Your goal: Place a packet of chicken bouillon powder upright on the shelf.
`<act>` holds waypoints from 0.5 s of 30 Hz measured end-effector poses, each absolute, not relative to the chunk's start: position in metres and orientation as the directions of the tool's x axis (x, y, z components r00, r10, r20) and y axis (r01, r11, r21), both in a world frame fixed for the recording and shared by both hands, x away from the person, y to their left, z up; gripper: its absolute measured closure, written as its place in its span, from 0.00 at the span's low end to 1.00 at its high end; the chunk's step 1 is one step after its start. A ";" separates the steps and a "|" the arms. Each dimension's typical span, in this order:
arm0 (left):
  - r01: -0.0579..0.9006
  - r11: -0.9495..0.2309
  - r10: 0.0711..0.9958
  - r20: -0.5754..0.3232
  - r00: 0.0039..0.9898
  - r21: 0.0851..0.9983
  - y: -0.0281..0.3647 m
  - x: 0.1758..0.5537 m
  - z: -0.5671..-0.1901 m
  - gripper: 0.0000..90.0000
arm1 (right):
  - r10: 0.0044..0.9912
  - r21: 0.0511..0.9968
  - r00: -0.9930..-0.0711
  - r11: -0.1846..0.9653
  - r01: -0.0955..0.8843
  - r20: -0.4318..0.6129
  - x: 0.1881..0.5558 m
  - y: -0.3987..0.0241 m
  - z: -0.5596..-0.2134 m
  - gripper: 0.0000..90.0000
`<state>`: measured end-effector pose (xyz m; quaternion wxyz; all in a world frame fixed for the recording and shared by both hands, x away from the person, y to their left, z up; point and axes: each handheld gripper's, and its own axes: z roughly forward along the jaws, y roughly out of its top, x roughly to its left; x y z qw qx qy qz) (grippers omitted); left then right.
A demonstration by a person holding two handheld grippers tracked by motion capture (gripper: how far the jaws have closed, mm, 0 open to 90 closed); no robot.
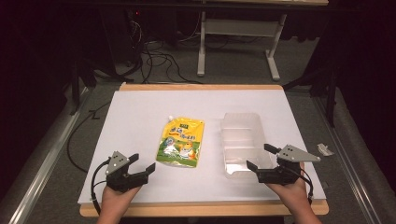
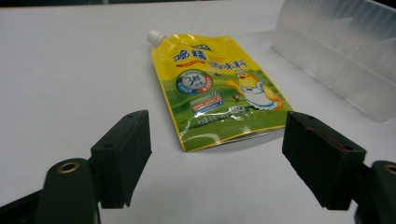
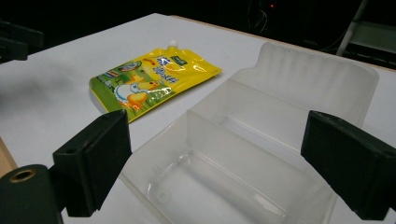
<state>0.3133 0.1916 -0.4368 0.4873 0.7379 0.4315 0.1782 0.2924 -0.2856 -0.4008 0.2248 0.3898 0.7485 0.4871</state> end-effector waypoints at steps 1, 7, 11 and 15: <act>0.469 -0.152 0.812 -0.161 0.561 0.870 0.191 0.315 -0.438 0.27 | 0.803 0.904 -0.595 0.222 0.365 0.043 0.292 -0.286 -0.401 0.10; 0.502 -0.099 0.820 -0.216 0.531 0.859 0.201 0.318 -0.444 0.80 | 0.800 0.905 -0.599 0.233 0.355 0.029 0.289 -0.283 -0.400 0.12; 0.502 -0.119 0.851 -0.172 0.496 0.857 0.197 0.321 -0.445 1.00 | 0.806 0.906 -0.591 0.216 0.364 0.046 0.290 -0.285 -0.400 0.13; 0.542 -0.193 0.872 -0.111 0.478 0.818 0.182 0.341 -0.453 1.00 | 0.808 0.905 -0.586 0.200 0.375 0.064 0.290 -0.289 -0.401 0.16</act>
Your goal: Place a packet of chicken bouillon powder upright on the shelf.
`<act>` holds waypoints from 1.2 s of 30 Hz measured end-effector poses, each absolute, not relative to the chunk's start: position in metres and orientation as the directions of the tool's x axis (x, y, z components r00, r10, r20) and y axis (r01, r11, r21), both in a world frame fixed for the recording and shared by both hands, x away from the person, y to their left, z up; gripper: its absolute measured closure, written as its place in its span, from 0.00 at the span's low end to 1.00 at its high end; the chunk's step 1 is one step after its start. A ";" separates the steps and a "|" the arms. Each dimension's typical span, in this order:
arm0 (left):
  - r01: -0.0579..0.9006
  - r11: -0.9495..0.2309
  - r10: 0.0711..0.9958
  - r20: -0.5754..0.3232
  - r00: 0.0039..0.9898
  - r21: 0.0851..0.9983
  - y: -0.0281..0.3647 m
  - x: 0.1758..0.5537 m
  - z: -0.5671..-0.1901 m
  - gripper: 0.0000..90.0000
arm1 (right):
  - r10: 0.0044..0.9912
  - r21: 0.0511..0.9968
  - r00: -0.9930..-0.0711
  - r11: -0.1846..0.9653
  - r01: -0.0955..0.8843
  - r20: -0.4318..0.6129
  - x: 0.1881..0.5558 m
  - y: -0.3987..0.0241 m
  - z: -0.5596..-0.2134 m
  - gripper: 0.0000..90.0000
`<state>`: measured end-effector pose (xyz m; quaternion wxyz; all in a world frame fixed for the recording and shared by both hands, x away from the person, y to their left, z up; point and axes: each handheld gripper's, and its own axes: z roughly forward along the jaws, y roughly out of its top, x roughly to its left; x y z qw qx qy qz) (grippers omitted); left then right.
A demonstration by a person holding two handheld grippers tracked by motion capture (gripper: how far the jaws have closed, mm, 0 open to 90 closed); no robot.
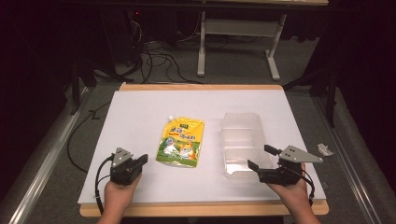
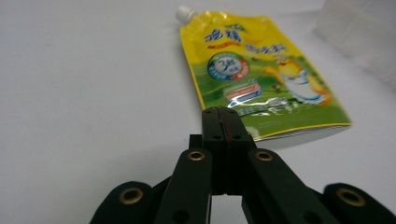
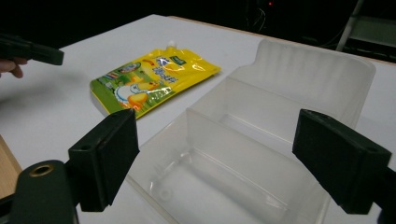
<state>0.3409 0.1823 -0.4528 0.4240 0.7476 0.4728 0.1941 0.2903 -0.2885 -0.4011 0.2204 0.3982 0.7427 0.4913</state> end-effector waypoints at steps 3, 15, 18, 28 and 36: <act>0.574 -0.231 0.892 -0.065 0.447 0.786 0.172 0.363 -0.463 1.00 | 0.809 0.899 -0.585 0.208 0.386 0.064 0.294 -0.288 -0.404 0.17; 0.625 -0.269 0.887 -0.066 0.458 0.732 0.147 0.380 -0.481 1.00 | 0.803 0.897 -0.592 0.211 0.389 0.068 0.297 -0.289 -0.405 0.17; 0.620 -0.280 0.871 -0.076 0.484 0.733 0.141 0.374 -0.481 1.00 | 0.801 0.900 -0.596 0.218 0.378 0.056 0.295 -0.289 -0.403 0.17; 0.566 -0.375 0.764 -0.102 0.638 0.735 0.091 0.354 -0.480 1.00 | 0.803 0.900 -0.594 0.222 0.376 0.050 0.297 -0.287 -0.402 0.18; 0.547 -0.308 0.776 -0.127 0.618 0.779 0.090 0.361 -0.471 0.99 | 0.804 0.899 -0.589 0.197 0.392 0.081 0.298 -0.289 -0.403 0.18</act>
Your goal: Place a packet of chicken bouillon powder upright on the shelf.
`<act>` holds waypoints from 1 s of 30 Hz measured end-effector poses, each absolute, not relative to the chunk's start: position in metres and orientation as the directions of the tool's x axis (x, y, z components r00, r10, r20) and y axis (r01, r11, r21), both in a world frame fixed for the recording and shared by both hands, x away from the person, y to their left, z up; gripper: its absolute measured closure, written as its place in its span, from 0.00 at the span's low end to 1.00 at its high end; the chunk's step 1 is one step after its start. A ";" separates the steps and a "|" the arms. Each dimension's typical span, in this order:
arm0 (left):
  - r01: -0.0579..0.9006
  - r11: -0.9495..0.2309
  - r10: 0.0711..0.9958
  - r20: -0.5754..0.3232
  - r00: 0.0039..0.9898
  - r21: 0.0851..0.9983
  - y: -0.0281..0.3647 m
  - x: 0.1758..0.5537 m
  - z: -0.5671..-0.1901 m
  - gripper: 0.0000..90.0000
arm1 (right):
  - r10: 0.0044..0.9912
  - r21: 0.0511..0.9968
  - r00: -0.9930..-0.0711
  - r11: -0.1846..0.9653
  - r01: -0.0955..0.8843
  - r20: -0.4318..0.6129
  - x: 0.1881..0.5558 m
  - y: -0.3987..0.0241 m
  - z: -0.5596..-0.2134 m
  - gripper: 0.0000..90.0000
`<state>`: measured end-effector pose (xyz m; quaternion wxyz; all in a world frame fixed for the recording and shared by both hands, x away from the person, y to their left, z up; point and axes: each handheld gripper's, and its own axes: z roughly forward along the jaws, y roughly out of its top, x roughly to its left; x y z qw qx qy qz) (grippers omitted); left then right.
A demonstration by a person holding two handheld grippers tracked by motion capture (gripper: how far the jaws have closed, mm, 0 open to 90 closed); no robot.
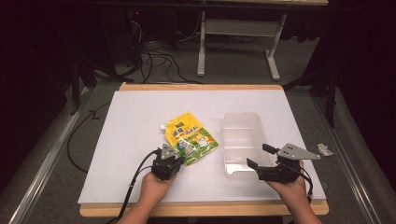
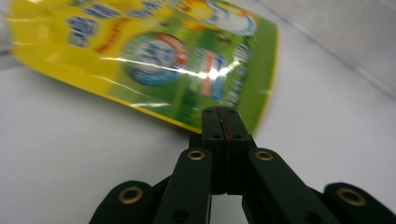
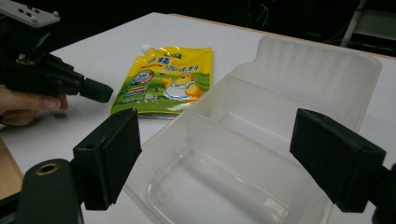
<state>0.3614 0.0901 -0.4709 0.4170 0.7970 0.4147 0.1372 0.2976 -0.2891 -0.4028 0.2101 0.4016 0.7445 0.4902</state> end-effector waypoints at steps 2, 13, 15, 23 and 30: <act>0.564 -0.259 0.806 -0.146 0.574 0.784 0.104 0.370 -0.468 0.94 | 0.803 0.899 -0.589 0.186 0.397 0.094 0.298 -0.291 -0.403 0.18; 0.642 -0.083 0.876 -0.251 0.412 0.763 0.138 0.428 -0.467 0.66 | 0.802 0.902 -0.588 0.171 0.396 0.106 0.299 -0.294 -0.402 0.18; 0.674 -0.049 0.860 -0.312 0.404 0.737 0.139 0.438 -0.468 0.59 | 0.802 0.902 -0.588 0.171 0.396 0.106 0.299 -0.294 -0.403 0.18; 0.740 0.094 0.830 -0.463 0.312 0.666 0.144 0.461 -0.479 0.51 | 0.798 0.902 -0.596 0.184 0.390 0.095 0.298 -0.291 -0.403 0.18; 0.747 0.080 0.828 -0.461 0.319 0.660 0.139 0.462 -0.484 0.57 | 0.792 0.901 -0.604 0.194 0.387 0.089 0.298 -0.290 -0.403 0.18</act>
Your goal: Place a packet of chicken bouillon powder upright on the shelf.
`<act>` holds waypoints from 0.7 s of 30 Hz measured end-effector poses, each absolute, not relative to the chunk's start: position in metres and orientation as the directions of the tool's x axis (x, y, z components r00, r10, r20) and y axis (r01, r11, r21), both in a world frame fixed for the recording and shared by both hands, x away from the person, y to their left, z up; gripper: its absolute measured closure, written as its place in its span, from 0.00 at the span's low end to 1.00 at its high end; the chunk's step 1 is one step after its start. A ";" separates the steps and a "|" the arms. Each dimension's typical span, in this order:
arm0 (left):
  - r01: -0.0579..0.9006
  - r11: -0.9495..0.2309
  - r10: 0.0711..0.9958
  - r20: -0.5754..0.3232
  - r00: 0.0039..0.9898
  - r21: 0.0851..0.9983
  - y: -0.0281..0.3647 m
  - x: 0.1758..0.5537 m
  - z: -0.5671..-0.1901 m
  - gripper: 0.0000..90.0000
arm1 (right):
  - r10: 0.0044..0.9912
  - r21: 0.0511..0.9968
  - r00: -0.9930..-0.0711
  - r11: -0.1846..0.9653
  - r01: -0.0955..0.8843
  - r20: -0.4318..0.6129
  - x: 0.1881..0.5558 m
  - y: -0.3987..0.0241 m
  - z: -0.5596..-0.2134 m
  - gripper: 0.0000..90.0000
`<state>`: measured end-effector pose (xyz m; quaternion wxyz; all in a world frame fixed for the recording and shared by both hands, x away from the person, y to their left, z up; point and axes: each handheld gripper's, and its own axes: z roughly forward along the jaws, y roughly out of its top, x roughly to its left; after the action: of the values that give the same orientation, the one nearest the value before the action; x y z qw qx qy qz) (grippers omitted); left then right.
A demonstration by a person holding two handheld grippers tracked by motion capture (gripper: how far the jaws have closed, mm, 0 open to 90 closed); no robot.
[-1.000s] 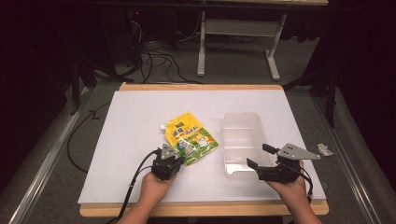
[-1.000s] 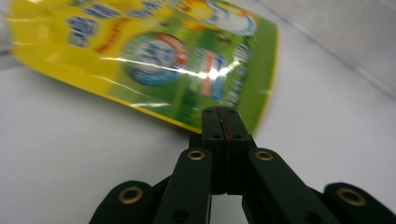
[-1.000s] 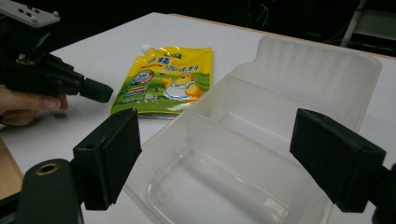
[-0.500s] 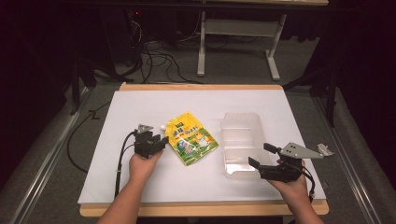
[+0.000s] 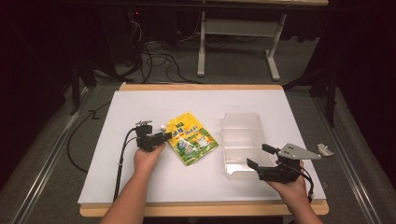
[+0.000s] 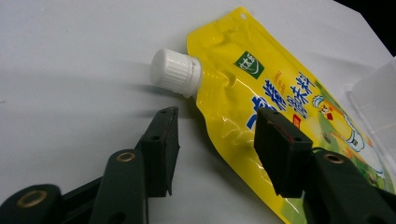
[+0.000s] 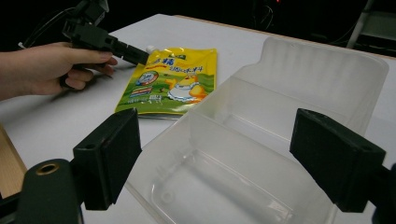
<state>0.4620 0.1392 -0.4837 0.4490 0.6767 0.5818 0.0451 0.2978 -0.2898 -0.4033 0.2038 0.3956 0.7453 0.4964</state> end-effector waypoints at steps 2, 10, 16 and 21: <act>0.741 0.078 0.832 -0.453 0.320 0.666 0.138 0.462 -0.484 0.59 | 0.791 0.901 -0.606 0.197 0.386 0.086 0.297 -0.289 -0.403 0.18; 0.736 0.066 0.846 -0.429 0.317 0.674 0.129 0.459 -0.485 0.73 | 0.789 0.900 -0.608 0.201 0.387 0.085 0.297 -0.286 -0.404 0.19; 0.734 0.056 0.862 -0.404 0.307 0.677 0.124 0.457 -0.485 0.86 | 0.790 0.899 -0.608 0.204 0.387 0.083 0.297 -0.286 -0.405 0.19; 0.687 -0.023 0.899 -0.286 0.333 0.727 0.110 0.450 -0.482 1.00 | 0.794 0.902 -0.602 0.198 0.384 0.082 0.298 -0.288 -0.405 0.19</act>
<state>0.4502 0.1097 -0.4820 0.4137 0.7037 0.5632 0.1283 0.2975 -0.2882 -0.4047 0.2073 0.3949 0.7456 0.4950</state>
